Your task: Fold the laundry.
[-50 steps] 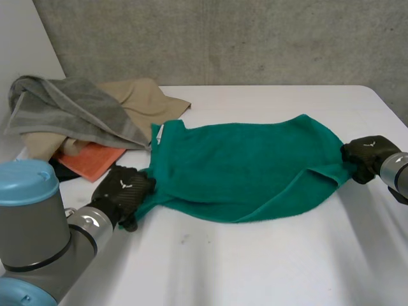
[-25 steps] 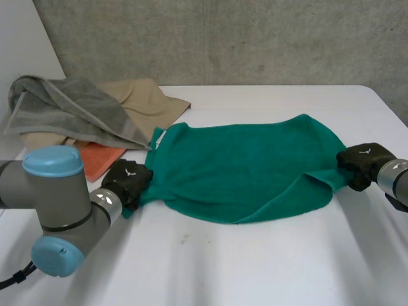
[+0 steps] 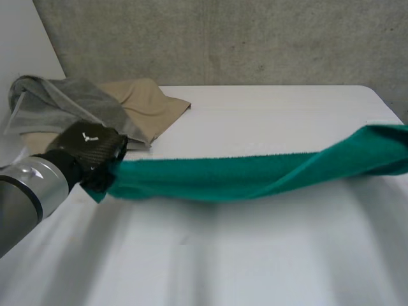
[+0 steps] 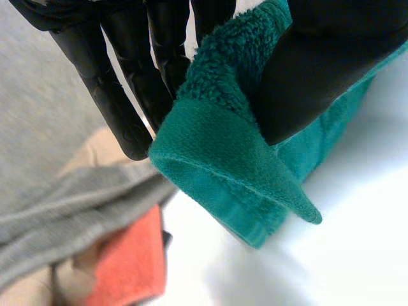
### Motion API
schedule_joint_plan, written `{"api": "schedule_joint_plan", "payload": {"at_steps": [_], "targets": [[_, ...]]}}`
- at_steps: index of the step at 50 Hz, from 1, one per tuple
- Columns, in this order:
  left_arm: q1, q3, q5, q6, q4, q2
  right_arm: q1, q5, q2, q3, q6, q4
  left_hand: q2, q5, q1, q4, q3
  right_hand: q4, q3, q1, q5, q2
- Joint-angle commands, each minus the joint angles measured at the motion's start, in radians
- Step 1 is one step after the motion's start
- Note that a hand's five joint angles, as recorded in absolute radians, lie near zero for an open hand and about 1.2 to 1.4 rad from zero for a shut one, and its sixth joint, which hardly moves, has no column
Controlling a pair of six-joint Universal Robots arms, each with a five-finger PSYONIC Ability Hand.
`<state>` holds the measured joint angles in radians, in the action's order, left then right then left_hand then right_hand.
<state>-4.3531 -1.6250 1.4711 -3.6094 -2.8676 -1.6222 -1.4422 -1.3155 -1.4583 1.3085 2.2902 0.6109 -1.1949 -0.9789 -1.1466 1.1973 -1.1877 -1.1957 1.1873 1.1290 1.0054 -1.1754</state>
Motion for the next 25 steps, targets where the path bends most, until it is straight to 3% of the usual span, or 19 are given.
{"api": "schedule_joint_plan", "payload": {"at_steps": [1,6,9,12,17,21,25], "targets": [[-0.003,0.111,0.014,-0.003,-0.015,-0.264,-0.001,-0.002,0.162,0.038,-0.015,-0.013,-0.201,-0.243,-0.250,0.199,-0.209,-0.201,0.209,0.267,0.216,-0.221],[0.012,0.409,0.017,-0.002,-0.024,-0.497,-0.029,-0.025,0.292,-0.095,0.113,-0.178,-0.201,-0.243,-0.250,0.199,-0.209,-0.201,0.209,0.267,0.216,-0.221],[0.018,0.558,0.017,0.011,-0.058,-0.525,-0.050,-0.028,0.308,-0.152,0.222,-0.319,-0.201,-0.243,-0.250,0.199,-0.209,-0.201,0.209,0.267,0.216,-0.221],[0.027,0.681,0.020,0.037,-0.208,-0.519,-0.078,-0.033,0.299,-0.189,0.371,-0.546,-0.201,-0.243,-0.250,0.199,-0.209,-0.201,0.209,0.267,0.216,-0.221],[0.033,0.654,0.083,0.124,-0.595,-0.394,-0.083,-0.033,0.234,-0.131,0.610,-0.958,-0.201,-0.243,-0.250,0.199,-0.209,-0.201,0.209,0.267,0.216,-0.221],[0.035,0.558,0.107,0.129,-0.608,-0.320,-0.073,-0.030,0.155,-0.066,0.675,-1.072,-0.201,-0.243,-0.250,0.199,-0.209,-0.201,0.209,0.267,0.216,-0.221],[0.043,0.449,0.106,0.132,-0.589,-0.312,-0.070,0.005,0.153,-0.038,0.669,-1.006,-0.201,-0.243,-0.250,0.199,-0.209,-0.201,0.209,0.267,0.216,-0.221]]}}
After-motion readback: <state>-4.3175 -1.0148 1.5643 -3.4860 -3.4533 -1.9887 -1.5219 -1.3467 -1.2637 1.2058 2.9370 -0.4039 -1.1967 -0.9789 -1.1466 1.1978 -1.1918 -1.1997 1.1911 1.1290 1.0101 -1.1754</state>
